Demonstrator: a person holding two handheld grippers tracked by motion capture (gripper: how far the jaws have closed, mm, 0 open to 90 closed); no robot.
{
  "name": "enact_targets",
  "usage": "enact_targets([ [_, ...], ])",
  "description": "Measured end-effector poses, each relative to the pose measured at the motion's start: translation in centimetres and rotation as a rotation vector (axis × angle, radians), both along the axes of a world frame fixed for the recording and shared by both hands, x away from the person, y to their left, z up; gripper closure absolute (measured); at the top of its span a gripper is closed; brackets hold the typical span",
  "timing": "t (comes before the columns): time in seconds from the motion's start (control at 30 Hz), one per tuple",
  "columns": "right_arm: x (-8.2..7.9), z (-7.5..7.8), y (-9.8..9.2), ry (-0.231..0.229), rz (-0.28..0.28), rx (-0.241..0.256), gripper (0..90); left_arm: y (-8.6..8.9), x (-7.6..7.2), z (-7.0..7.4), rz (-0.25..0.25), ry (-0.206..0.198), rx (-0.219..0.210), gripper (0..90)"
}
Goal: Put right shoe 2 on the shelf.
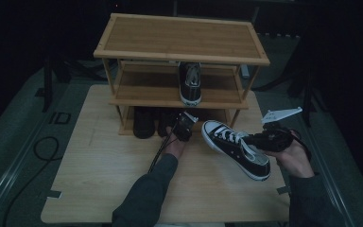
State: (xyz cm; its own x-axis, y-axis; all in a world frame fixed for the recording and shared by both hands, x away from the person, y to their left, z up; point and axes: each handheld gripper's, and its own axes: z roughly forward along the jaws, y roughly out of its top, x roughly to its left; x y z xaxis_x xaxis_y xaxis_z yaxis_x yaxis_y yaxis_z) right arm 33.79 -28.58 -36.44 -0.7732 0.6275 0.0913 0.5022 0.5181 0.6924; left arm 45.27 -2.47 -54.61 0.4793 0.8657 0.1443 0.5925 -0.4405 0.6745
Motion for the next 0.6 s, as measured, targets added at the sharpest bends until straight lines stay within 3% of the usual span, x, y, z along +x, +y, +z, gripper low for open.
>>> enact_targets([
  [0.6,0.6,1.7,-0.3,-0.031,0.014,0.027,88.1,0.0,0.0,0.0,-0.001,0.002,0.000,90.0],
])
